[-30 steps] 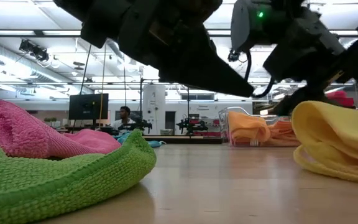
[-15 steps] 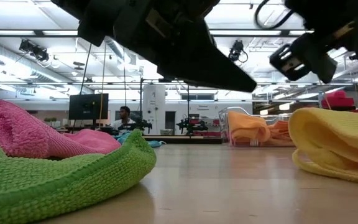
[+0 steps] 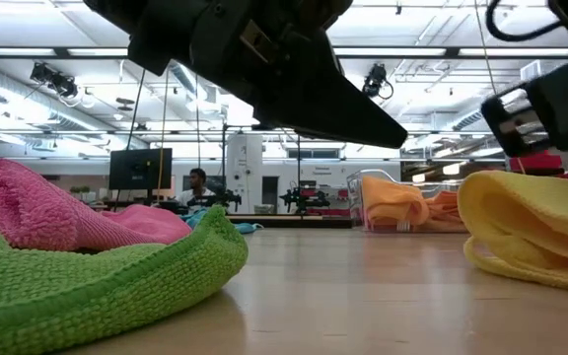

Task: Fold microfiber towels
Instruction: Fold the yellow microfiber cloth

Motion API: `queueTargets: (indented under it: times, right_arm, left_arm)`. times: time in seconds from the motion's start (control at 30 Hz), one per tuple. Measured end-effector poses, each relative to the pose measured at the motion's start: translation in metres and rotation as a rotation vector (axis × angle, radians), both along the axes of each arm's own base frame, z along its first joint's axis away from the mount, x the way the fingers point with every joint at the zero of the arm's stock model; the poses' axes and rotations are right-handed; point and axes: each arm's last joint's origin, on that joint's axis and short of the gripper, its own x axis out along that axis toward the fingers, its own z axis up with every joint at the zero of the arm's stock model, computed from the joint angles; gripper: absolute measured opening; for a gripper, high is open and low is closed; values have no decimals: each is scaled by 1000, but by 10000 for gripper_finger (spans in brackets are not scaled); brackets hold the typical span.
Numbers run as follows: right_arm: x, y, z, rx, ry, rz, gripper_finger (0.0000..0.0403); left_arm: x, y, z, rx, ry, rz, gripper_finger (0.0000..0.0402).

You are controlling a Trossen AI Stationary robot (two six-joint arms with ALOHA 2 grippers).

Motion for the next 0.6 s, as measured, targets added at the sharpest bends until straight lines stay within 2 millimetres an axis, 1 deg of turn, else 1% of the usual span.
queueTargets:
  times: [0.17,0.23,0.37,0.43,0.5,0.6]
  right_arm:
    - [0,3,-19,-45,67,7,165]
    - [0,3,-27,-57,90,1,165]
    - [-7,-3,-44,-19,98,-19,160]
    - [-12,-6,-54,-3,111,-45,154]
    - [-13,-7,-57,18,113,-60,148]
    - [-12,-7,-53,17,107,-58,139]
  left_arm:
    - [-1,0,-1,5,15,0,37]
    - [-5,1,1,20,50,-5,34]
    - [-11,-1,18,21,40,-16,24]
    - [-13,-4,21,23,37,-23,20]
    - [-14,-6,22,41,40,-39,19]
    - [-16,-7,28,48,19,-53,20]
